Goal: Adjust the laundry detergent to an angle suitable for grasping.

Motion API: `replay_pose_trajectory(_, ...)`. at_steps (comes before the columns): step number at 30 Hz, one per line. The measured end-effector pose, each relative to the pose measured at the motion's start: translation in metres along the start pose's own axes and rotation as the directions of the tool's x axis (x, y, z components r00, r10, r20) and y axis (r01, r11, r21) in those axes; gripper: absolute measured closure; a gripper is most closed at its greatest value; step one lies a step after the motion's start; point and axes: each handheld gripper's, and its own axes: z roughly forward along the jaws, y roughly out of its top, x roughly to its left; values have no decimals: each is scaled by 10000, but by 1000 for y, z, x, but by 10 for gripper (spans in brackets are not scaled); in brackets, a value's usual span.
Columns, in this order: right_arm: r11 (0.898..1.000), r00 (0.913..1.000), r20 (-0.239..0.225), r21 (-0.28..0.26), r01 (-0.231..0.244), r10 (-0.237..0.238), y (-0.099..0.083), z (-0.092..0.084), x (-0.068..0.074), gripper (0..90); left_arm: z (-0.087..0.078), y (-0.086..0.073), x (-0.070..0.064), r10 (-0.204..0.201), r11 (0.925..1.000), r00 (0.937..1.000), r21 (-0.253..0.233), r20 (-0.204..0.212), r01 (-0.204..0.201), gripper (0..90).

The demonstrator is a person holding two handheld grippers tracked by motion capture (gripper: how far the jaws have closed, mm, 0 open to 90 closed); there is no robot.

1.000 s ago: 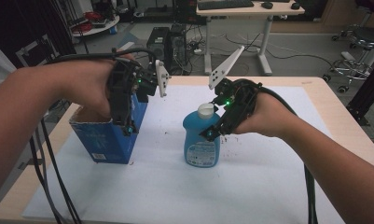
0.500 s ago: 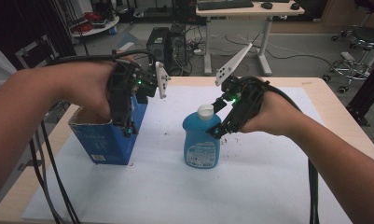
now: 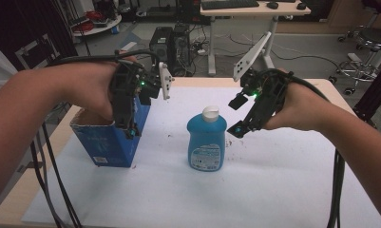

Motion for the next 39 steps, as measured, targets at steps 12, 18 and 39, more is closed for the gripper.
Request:
replay_pose_trajectory(12, 9708, 9985, 326, 2374, 339, -429, -1, -16, 11, 17, 0, 4, 0, 103, 9999, 9999, -13, 48, -103, 104)
replay_pose_trajectory(18, 9344, 9964, 426, 3521, 539, -736, 3, -31, 20, 17, 0, 5, 2, 99, 9999, 9999, 21, 60, -99, 104)
replay_pose_trajectory(39, 8664, 9961, -128, 4926, 818, -868, 23, -87, 48, 17, -2, 16, 5, 132, 9999, 9999, 99, 112, -133, 104)
